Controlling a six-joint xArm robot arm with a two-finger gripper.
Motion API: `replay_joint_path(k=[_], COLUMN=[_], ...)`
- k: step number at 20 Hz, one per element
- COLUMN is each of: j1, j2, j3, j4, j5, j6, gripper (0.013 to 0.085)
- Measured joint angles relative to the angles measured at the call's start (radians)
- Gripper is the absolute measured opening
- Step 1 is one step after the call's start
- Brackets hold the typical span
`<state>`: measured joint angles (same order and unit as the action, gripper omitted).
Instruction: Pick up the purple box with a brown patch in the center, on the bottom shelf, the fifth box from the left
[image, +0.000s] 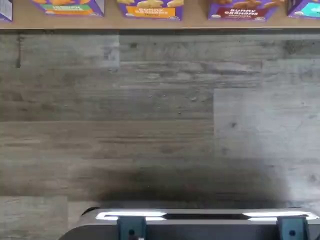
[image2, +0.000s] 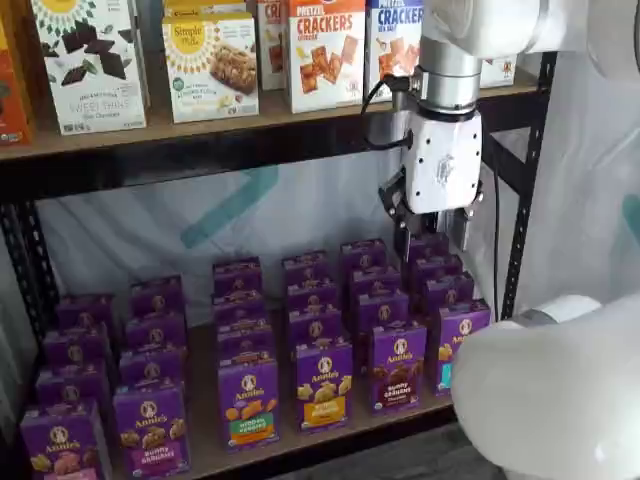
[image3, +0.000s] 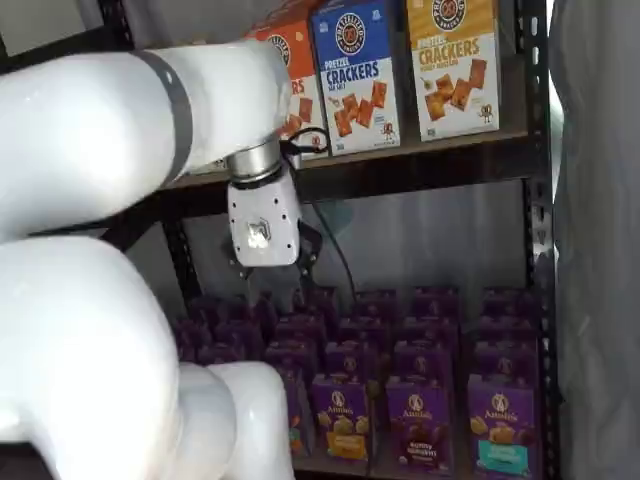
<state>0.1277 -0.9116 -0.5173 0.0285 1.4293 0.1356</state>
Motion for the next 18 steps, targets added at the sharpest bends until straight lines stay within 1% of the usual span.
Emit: replay_joint_path(k=[1,2,3,7,10,13,18], j1=[0.005,0.028,0.036,0.023,0.017,0.018,-0.015], j2=[0.002,0.008,0.011,0.017,0.018,0.027,0.08], j3=[-0.001,-0.007,-0.008,-0.006,0.007,0.029,0.063], j4=[-0.01,-0.048,-0.064,-0.052,-0.047,-0.07,-0.05], j5=[0.002,0.011,0.014,0.008,-0.017,-0.069,-0.163], j6=[0.008,0.032,0.043,0.031,0.024,0.031,-0.002], gripper=[0.085,0.085,0.085,0.085,0.085,0.085,0.085])
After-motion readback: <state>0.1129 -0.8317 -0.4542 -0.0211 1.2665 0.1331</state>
